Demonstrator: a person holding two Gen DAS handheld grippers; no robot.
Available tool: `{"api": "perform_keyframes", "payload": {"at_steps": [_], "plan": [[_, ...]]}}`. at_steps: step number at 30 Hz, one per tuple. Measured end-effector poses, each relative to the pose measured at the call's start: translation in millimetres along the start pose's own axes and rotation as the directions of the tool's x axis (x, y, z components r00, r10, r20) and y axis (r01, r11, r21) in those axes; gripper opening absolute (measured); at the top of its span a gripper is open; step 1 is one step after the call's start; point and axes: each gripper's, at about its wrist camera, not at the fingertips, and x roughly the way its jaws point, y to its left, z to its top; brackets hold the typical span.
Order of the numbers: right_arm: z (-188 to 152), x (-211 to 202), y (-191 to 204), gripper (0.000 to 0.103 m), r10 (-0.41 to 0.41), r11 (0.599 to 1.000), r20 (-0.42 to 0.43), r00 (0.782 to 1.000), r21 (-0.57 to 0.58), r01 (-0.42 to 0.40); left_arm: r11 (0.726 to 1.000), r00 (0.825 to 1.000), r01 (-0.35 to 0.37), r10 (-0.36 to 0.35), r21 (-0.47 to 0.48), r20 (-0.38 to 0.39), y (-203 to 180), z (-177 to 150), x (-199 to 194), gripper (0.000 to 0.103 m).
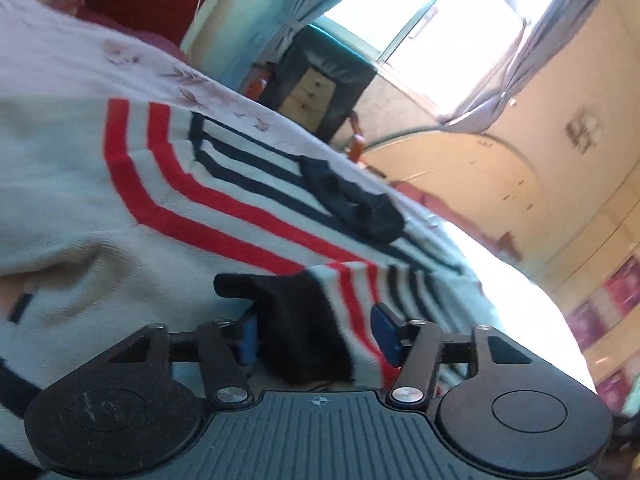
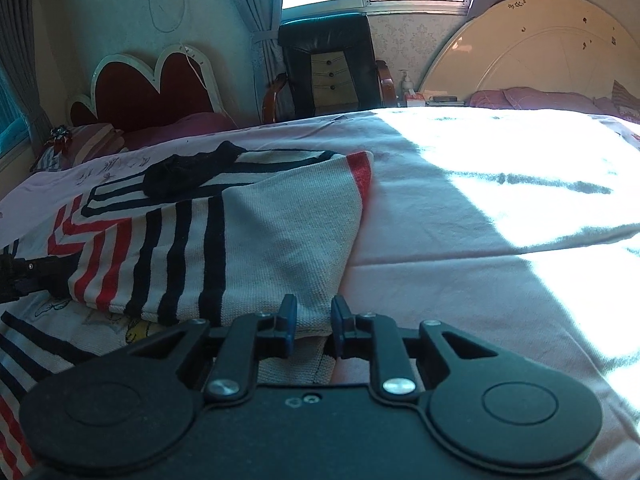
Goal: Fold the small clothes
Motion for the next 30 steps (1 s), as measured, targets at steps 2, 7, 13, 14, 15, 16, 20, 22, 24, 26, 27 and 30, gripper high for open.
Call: {"api": "perform_keyframes", "payload": {"at_steps": [2,7,13,14,15,16,20,22,24,26,27,30], "plan": [[0.1,-0.2,3.0,0.020,-0.008,1.000,0.002,1.000,0.014,0.008,0.982,0.987,0.157,-0.154,-0.105,0.039,4.6,7.5,-4.4,0.052],[0.5,-1.4,10.4,0.020,-0.018,0.999,0.011,1.000,0.038,0.018,1.000,0.999,-0.012,0.012,-0.003,0.042,1.0,7.4,-16.5,0.053],[0.0,-4.1,25.1,0.020,-0.015,0.999,0.031,0.999,0.039,0.014,0.993,0.992,-0.118,0.119,0.022,-0.035,23.5,-6.5,-11.6,0.053],[-0.4,-2.6,27.1,0.020,-0.014,0.999,0.030,0.999,0.042,0.013,0.992,0.991,-0.125,0.126,0.036,-0.046,23.0,-6.9,-5.5,0.053],[-1.0,-0.4,29.5,0.020,-0.016,0.999,0.025,1.000,0.046,0.015,0.993,0.992,-0.114,0.116,0.042,-0.050,22.3,-7.3,-3.0,0.052],[-1.5,1.4,30.7,0.020,-0.019,0.999,0.021,1.000,0.047,0.018,0.995,0.994,-0.096,0.098,0.038,-0.057,21.5,-6.7,0.9,0.051],[-6.7,12.7,36.6,0.018,-0.060,0.997,-0.026,0.998,0.047,0.061,0.992,0.994,-0.090,0.095,0.090,-0.057,5.9,-2.7,1.4,0.009],[-8.3,13.9,39.3,0.018,-0.074,0.996,-0.028,0.997,0.038,0.075,0.966,0.980,-0.185,0.196,0.180,-0.045,-2.7,-3.4,-1.7,0.009],[-8.9,15.1,40.8,0.018,-0.078,0.996,-0.032,0.996,0.033,0.079,0.943,0.963,-0.235,0.258,0.234,-0.072,-2.0,-7.0,5.1,0.012],[-9.6,17.9,42.5,0.018,-0.088,0.996,-0.034,0.996,0.024,0.089,0.924,0.954,-0.262,0.292,0.280,-0.070,-9.6,-4.5,7.3,0.014],[-9.7,19.0,43.8,0.018,-0.093,0.995,-0.034,0.995,0.019,0.094,0.914,0.948,-0.279,0.311,0.296,-0.067,-14.1,-1.5,5.8,0.023],[-8.9,19.5,46.2,0.019,-0.107,0.994,-0.039,0.994,0.023,0.108,0.894,0.933,-0.351,0.360,0.278,0.019,-9.1,2.6,-15.4,0.089]]}}
